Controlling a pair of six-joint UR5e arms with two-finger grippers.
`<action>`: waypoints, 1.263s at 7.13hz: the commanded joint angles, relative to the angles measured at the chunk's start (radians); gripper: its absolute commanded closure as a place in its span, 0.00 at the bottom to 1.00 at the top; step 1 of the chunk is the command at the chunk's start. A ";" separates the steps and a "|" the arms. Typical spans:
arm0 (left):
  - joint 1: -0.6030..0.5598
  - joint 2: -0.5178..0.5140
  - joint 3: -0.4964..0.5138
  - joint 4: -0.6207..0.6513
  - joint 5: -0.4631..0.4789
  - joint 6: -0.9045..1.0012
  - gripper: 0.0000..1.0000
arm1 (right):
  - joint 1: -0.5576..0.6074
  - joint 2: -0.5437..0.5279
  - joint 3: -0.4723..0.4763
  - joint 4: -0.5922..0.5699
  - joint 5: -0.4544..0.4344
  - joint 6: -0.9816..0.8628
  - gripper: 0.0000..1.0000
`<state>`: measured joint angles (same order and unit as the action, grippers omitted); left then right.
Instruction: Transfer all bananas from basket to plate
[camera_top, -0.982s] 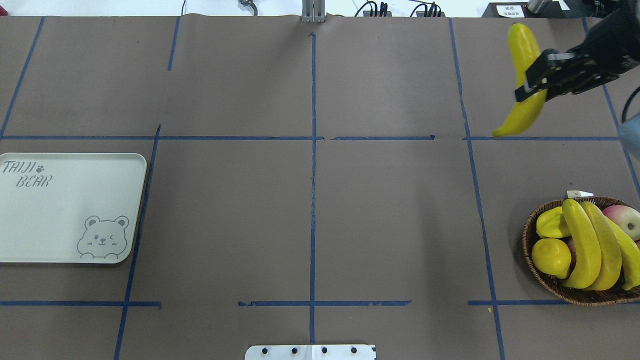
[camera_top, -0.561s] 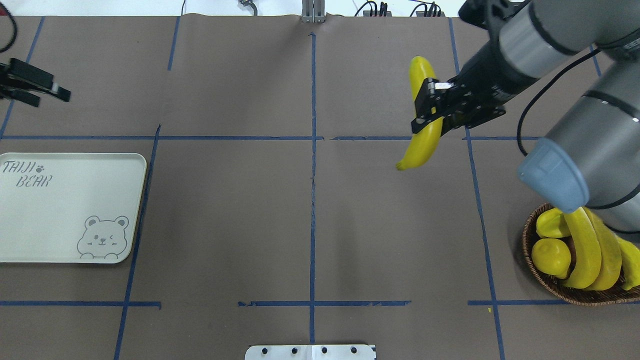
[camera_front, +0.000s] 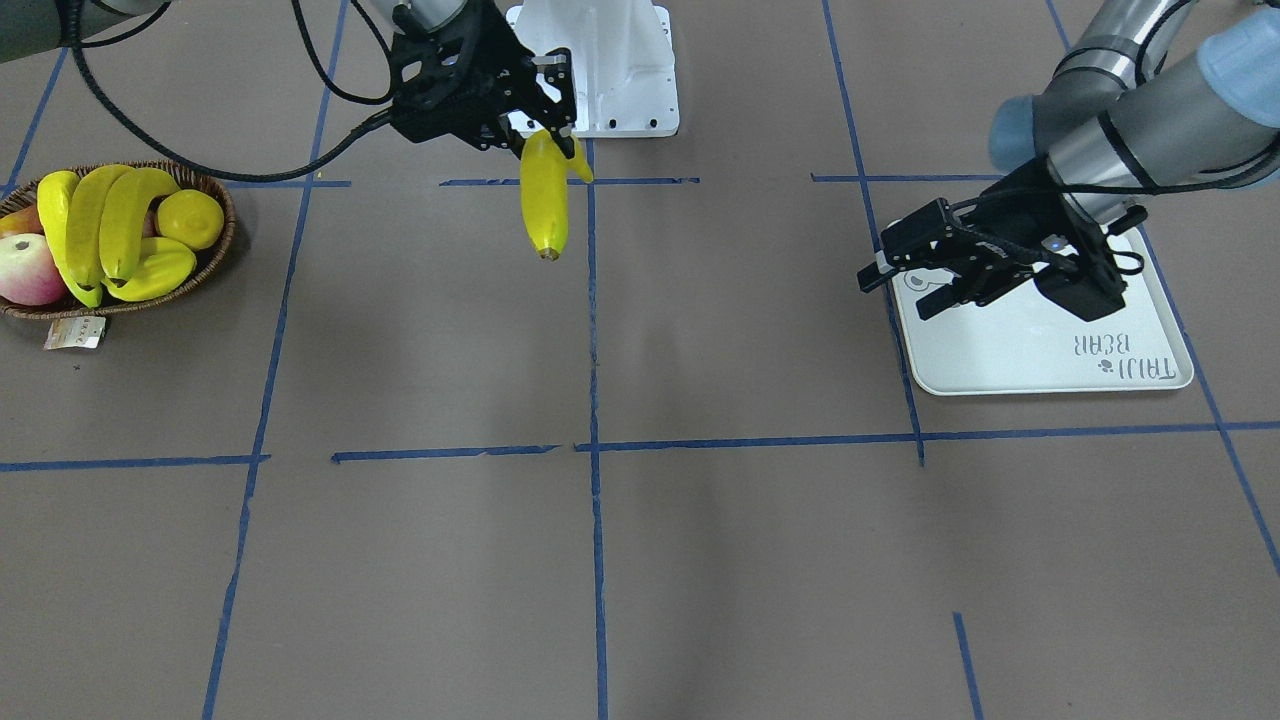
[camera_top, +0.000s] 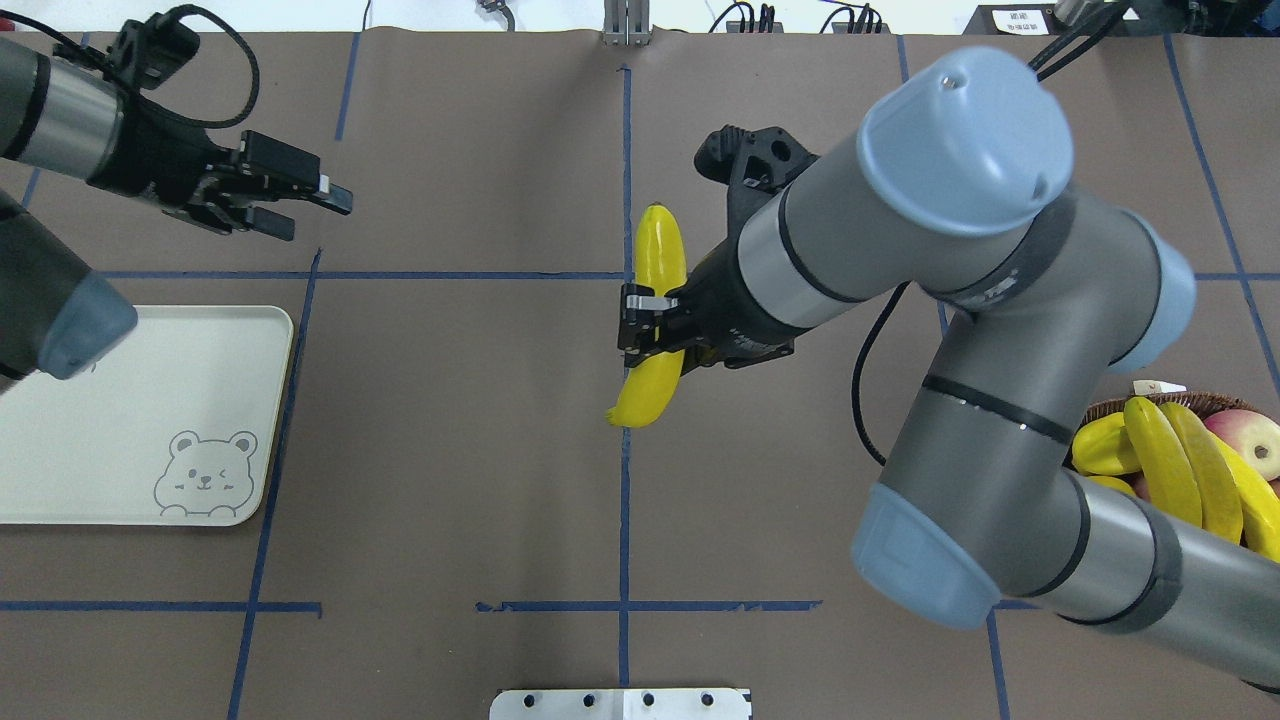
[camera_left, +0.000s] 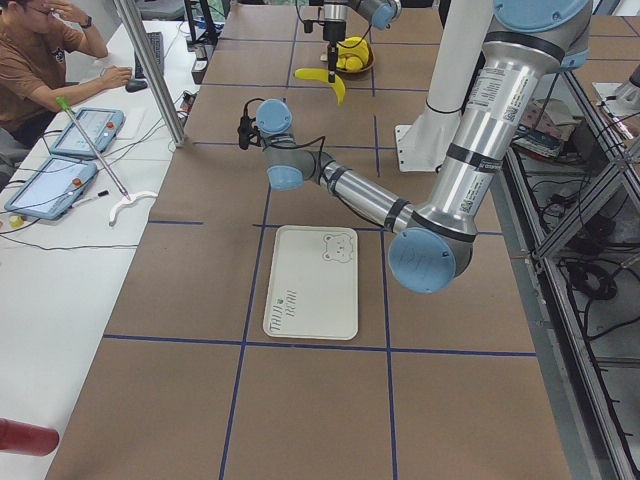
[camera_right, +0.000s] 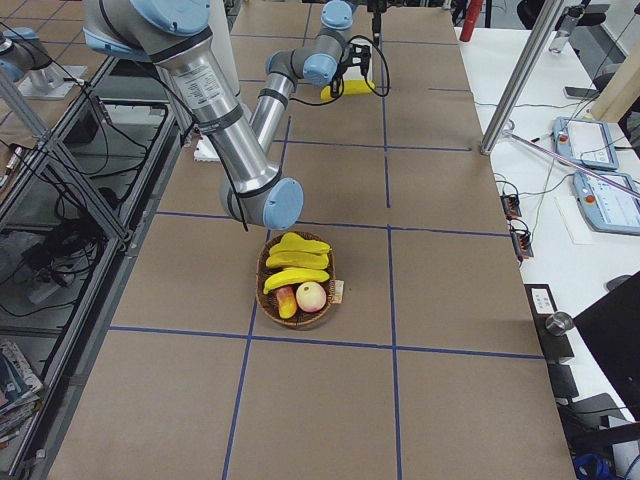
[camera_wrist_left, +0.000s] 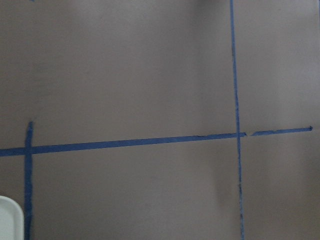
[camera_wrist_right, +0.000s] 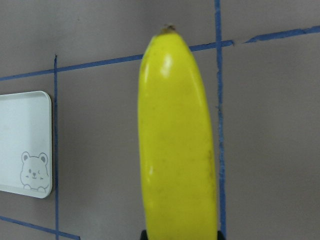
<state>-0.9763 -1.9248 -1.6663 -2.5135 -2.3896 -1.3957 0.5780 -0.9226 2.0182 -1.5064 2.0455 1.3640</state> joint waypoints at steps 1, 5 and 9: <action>0.112 -0.086 -0.001 -0.157 0.125 -0.362 0.02 | -0.075 0.031 -0.021 0.054 -0.094 0.050 0.99; 0.208 -0.204 -0.012 -0.159 0.125 -0.563 0.04 | -0.107 0.037 -0.021 0.063 -0.094 0.049 0.99; 0.298 -0.224 -0.010 -0.160 0.127 -0.557 0.17 | -0.107 0.044 -0.021 0.065 -0.094 0.050 0.99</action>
<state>-0.6907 -2.1480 -1.6773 -2.6726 -2.2627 -1.9540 0.4710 -0.8791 1.9973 -1.4425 1.9512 1.4132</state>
